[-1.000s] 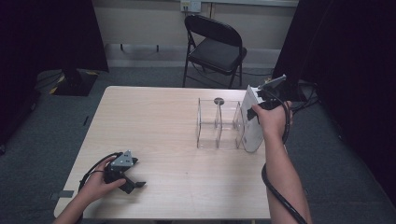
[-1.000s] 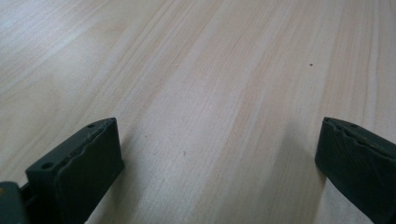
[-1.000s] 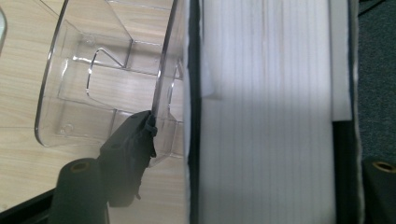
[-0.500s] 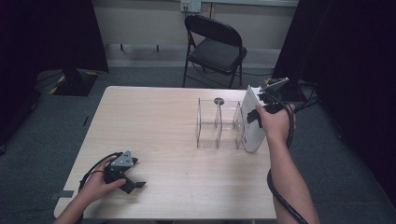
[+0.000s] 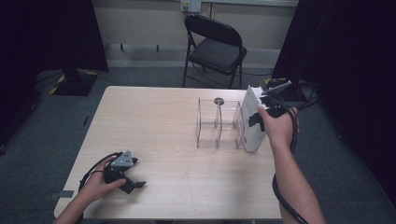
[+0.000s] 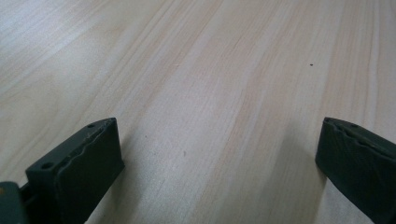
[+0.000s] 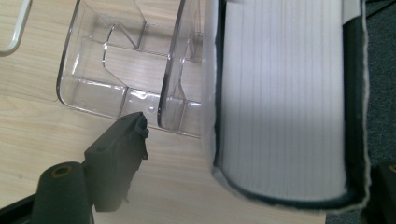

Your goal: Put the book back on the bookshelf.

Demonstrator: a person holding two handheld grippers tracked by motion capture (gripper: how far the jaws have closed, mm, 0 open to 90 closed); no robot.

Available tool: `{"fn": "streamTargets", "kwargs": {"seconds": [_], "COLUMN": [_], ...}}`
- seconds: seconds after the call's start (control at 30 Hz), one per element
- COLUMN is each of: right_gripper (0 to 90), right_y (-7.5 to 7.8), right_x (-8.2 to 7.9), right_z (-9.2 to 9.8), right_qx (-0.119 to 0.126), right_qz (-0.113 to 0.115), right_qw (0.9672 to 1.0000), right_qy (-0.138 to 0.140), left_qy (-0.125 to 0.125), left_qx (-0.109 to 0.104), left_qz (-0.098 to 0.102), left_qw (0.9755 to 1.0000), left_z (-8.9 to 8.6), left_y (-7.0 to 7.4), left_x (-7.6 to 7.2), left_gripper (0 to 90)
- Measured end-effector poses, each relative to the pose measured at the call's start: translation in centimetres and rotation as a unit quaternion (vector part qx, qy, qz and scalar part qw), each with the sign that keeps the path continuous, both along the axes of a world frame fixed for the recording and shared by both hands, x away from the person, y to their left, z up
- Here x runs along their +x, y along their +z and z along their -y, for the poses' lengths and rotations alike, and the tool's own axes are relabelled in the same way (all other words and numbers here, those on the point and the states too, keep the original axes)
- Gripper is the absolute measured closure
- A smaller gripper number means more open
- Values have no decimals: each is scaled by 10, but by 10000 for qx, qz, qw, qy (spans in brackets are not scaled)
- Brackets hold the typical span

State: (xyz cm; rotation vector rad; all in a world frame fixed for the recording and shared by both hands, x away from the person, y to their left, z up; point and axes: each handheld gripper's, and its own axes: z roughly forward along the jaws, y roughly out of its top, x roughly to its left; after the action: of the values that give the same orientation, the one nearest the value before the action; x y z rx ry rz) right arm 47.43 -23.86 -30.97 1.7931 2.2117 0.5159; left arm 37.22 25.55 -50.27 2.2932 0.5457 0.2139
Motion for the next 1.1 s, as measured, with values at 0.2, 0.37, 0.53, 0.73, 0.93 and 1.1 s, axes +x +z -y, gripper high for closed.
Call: {"fn": "streamTargets", "kwargs": {"seconds": [0.2, 0.37, 0.53, 0.73, 0.93, 1.1], "right_gripper": [208, 212, 213, 211, 212, 212], "right_y": [1, -1, -1, -4, -7, -12], "right_x": [-7, -10, -16, -22, -30, -39], "right_z": [-2, 3, 5, 7, 7, 0], "right_qx": [-63, -71, -115, -49, 71, 18], "right_qz": [110, 74, 12, 26, 14, 39], "right_qw": [9999, 9999, 9999, 9999, 9998, 9993], "right_qy": [33, 40, 31, 110, 194, 380], "left_qy": [6, 6, 3, 3, 1, 1], "left_qx": [1, 0, 0, 3, 10, 8], "left_qz": [-3, -4, -5, 0, -9, -15], "left_qw": [10000, 10000, 10000, 10000, 10000, 10000], "left_z": [0, 0, 0, 0, 1, 1], "left_y": [0, 0, 0, 0, 0, 0], "left_x": [0, 0, 0, 0, 1, 1], "left_gripper": [0, 0, 0, 0, 0, 0]}}
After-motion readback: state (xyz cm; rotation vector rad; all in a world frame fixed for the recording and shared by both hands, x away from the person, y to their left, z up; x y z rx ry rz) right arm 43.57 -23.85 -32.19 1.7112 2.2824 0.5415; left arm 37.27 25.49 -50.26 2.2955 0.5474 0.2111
